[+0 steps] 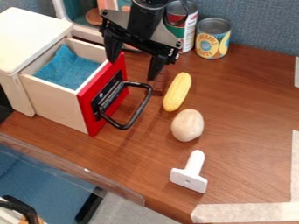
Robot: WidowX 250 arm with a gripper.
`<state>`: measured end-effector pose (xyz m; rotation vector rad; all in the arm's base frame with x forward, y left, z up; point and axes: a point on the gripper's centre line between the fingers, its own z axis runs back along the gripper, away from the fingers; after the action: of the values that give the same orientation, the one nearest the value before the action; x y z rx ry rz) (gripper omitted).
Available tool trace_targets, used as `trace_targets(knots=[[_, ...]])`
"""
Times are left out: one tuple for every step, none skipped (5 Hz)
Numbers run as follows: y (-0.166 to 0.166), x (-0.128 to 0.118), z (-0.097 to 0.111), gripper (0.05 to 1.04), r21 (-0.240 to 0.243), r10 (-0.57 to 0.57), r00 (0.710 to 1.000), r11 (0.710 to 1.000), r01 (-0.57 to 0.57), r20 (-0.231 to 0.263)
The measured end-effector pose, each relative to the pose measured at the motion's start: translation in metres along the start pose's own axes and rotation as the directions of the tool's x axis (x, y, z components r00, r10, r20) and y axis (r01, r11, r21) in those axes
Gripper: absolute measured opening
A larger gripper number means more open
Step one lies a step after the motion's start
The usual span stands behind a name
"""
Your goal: Close the drawer
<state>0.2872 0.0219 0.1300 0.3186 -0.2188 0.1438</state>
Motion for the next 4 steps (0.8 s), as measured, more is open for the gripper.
trace_targets(knots=[[-0.002, -0.003, -0.007, 1.001, 0.004, -0.012, 1.0, 1.0, 0.012, -0.025], [-0.009, -0.006, -0.009, 1.001, -0.007, -0.048, 0.999, 0.999, 0.048, -0.023], [-0.016, -0.011, -0.013, 1.001, -0.048, -0.071, 0.997, 0.996, 0.069, -0.033], [-0.024, -0.02, -0.017, 1.001, -0.101, -0.093, 0.995, 0.991, 0.087, -0.049]])
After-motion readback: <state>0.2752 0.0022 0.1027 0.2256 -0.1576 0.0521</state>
